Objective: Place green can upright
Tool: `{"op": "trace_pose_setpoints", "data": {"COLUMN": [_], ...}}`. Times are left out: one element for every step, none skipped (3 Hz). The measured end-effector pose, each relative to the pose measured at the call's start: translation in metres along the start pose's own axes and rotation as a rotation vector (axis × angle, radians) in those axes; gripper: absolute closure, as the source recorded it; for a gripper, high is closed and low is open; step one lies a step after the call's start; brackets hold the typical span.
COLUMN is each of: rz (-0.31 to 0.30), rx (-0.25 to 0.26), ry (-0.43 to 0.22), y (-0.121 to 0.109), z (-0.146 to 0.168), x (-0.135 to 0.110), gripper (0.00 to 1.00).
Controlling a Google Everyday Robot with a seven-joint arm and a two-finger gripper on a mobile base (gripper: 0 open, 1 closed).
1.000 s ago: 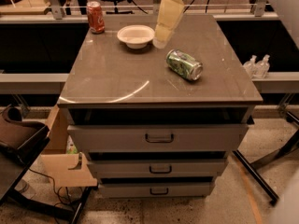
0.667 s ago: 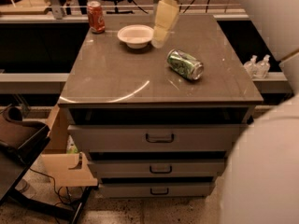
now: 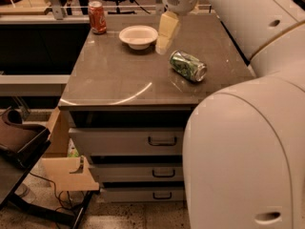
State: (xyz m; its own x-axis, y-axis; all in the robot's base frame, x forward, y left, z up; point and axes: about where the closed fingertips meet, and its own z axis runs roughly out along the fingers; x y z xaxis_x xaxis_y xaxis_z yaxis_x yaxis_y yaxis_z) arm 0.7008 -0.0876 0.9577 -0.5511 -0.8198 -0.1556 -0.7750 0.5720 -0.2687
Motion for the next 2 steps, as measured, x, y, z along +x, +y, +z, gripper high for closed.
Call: {"op": "trace_pose_setpoints", "data": {"rz": [0.044,0.091], "rx": [-0.016,-0.043], "ry": [0.048,0.098], "y": [-0.004,0.001], "z": [0.020,0.037], "x": [0.012,0.029], "gripper": [0.00,0.00]}}
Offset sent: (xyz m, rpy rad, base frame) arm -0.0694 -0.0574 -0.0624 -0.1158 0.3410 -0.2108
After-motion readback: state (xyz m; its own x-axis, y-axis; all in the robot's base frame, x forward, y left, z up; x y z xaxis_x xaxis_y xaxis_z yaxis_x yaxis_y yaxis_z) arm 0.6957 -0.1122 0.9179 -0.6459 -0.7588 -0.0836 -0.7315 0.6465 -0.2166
